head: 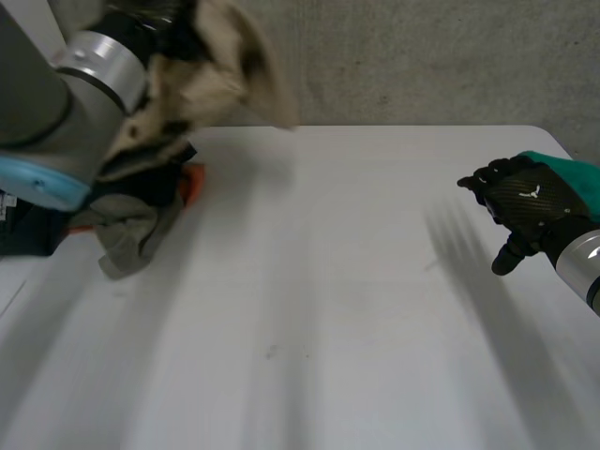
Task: Fold the laundry.
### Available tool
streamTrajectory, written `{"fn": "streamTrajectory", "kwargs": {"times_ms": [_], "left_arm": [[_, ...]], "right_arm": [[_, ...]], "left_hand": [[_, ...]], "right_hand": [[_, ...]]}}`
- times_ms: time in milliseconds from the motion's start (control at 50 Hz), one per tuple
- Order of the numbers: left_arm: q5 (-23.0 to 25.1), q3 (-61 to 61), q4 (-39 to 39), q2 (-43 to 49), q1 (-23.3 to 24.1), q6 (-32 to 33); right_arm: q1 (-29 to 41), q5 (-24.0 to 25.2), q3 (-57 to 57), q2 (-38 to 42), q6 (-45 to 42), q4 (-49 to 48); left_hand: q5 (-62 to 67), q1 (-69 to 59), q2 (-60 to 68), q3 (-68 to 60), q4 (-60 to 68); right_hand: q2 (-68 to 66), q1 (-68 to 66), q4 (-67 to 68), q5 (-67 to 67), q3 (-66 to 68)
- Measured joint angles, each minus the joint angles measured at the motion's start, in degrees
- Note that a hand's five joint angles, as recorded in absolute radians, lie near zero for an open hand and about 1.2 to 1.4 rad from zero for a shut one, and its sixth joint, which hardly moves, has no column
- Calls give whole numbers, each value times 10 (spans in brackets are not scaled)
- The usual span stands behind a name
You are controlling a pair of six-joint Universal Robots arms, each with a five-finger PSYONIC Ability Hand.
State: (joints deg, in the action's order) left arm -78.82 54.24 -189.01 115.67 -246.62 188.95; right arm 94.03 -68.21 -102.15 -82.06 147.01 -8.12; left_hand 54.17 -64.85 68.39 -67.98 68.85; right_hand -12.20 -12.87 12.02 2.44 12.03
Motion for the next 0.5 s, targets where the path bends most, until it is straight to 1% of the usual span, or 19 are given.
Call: {"fn": "streamTrajectory", "kwargs": {"times_ms": [40, 60, 80, 160, 200, 220, 240, 260, 280, 300, 320, 340, 360, 440, 500], "left_arm": [[-3, 22, 5, -2, 32, -9], [-8, 35, 11, 3, 56, -12], [-11, 40, 13, 7, 66, -13], [-51, 51, 40, 69, 137, -13], [-66, 47, 51, 96, 156, -12], [-82, 40, 65, 126, 176, -11], [-89, 36, 74, 141, 185, -11], [-95, 33, 82, 153, 193, -11], [-103, 28, 94, 168, 202, -11], [-107, 24, 102, 176, 207, -11], [-111, 22, 110, 180, 211, -11], [-112, 20, 114, 180, 212, -11], [-114, 19, 120, 176, 212, -11], [-114, 21, 127, 141, 190, -9], [-108, 25, 124, 102, 154, -6]], "right_arm": [[0, -1, 0, -6, 7, 0], [0, -3, 0, -10, 13, 0], [-1, -4, 0, -11, 17, 0], [0, -16, -1, -18, 42, 0], [0, -20, -1, -19, 48, 0], [0, -25, -1, -19, 54, 0], [0, -28, -1, -19, 57, 0], [0, -31, -2, -19, 59, 0], [0, -34, -2, -18, 61, 0], [1, -36, -3, -18, 63, 0], [1, -38, -4, -18, 64, 0], [1, -38, -4, -17, 64, 0], [2, -39, -5, -17, 64, 1], [5, -38, -7, -16, 64, 1], [8, -37, -9, -16, 62, 3]], "left_hand": [[0, 0, 0, 0, 0], [0, 0, 0, 0, 0], [0, 0, 1, 0, 0], [0, 0, 1, 0, 0], [0, 1, -1, 1, 0], [-64, 81, -102, 100, -93], [-160, 192, -188, 184, -190], [-184, 221, -212, 208, -214], [-338, 385, -381, 365, -375], [-383, 427, -417, 411, -423], [-448, 479, -488, 482, -491], [-448, 479, -488, 482, -491], [-510, 522, -547, 543, -556], [-514, 523, -556, 552, -567], [-514, 523, -556, 552, -567]], "right_hand": [[0, 0, 0, 0, 0], [0, 0, 0, 0, 0], [0, 0, 0, 0, 0], [0, 0, 0, 0, 0], [0, 0, 0, 0, 0], [0, 0, 0, 0, 0], [0, 0, 0, 0, 0], [0, 0, 0, 0, 0], [0, 0, 0, 0, 0], [0, 0, 0, 0, 0], [0, 0, 0, 0, 0], [0, 0, 0, 0, 0], [0, 0, 0, 0, 0], [0, 0, 0, 0, 0], [0, 0, 0, 0, 0]]}}
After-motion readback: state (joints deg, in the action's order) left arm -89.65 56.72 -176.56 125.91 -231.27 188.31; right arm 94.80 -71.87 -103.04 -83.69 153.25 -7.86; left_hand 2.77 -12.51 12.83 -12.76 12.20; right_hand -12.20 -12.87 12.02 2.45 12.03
